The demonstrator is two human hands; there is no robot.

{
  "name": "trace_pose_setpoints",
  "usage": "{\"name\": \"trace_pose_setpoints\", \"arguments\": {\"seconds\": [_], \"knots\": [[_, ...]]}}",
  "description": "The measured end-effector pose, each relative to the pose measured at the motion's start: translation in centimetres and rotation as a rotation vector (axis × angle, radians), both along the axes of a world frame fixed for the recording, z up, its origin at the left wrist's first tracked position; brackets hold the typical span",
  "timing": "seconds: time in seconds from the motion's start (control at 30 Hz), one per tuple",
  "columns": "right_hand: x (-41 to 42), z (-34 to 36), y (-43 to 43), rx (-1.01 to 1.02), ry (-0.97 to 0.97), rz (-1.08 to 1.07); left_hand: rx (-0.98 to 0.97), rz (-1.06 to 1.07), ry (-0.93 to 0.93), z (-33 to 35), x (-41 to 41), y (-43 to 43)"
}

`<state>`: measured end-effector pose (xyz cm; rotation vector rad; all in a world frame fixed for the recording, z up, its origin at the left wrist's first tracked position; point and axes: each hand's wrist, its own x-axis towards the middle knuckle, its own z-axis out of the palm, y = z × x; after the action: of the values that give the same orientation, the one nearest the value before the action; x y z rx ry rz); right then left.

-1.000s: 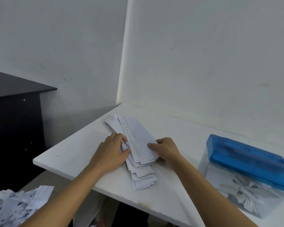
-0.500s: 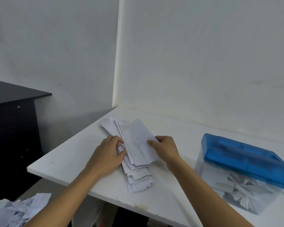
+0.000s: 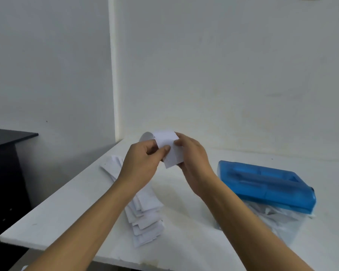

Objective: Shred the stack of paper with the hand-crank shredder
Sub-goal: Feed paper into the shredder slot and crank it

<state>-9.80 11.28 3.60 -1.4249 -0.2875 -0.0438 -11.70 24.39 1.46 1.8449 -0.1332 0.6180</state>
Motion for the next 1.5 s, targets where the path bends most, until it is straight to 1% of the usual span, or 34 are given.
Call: {"name": "trace_pose_setpoints", "arguments": {"seconds": [0.07,0.1,0.2,0.27,0.4,0.57,0.7,0.83,1.07,1.3,1.4,1.5], "knots": [[-0.4,1.2,-1.9,0.007,-0.025,-0.046,0.011,-0.026,-0.006,1.3,0.0,-1.4],[-0.6,1.7,-3.1,-0.031,-0.068,-0.059,0.023,-0.035,-0.016,1.9,-0.1,-2.0],[-0.8,3.1,-6.8,-0.277,-0.242,-0.069,0.103,-0.041,-0.043,3.4,0.1,-3.8],[-1.0,3.8,-9.4,-0.405,-0.304,-0.119,0.166,-0.054,-0.056,4.2,0.6,-5.3],[-1.4,4.5,-14.0,-0.526,-0.352,-0.229,0.254,-0.144,-0.060,5.2,1.5,-8.9],[-1.2,3.6,-18.1,-0.678,-0.352,-0.315,0.266,-0.253,-0.004,4.3,2.6,-12.8],[-0.8,2.2,-20.0,-0.701,-0.336,-0.311,0.253,-0.302,0.028,3.2,3.5,-14.2],[-0.3,0.9,-20.3,-0.779,-0.326,-0.344,0.316,-0.303,0.075,2.4,3.7,-14.6],[-0.1,0.4,-20.2,-0.868,-0.332,-0.398,0.339,-0.279,0.090,1.1,3.9,-14.9],[0.0,0.6,-20.4,-0.899,-0.345,-0.399,0.239,-0.262,0.098,0.0,4.3,-16.3],[-0.6,0.7,-20.9,-0.840,-0.367,-0.427,0.196,-0.273,0.110,-0.6,4.2,-16.5],[-2.3,0.1,-23.0,-0.664,-0.371,-0.550,0.193,-0.275,0.097,-1.1,4.2,-16.4]]}}
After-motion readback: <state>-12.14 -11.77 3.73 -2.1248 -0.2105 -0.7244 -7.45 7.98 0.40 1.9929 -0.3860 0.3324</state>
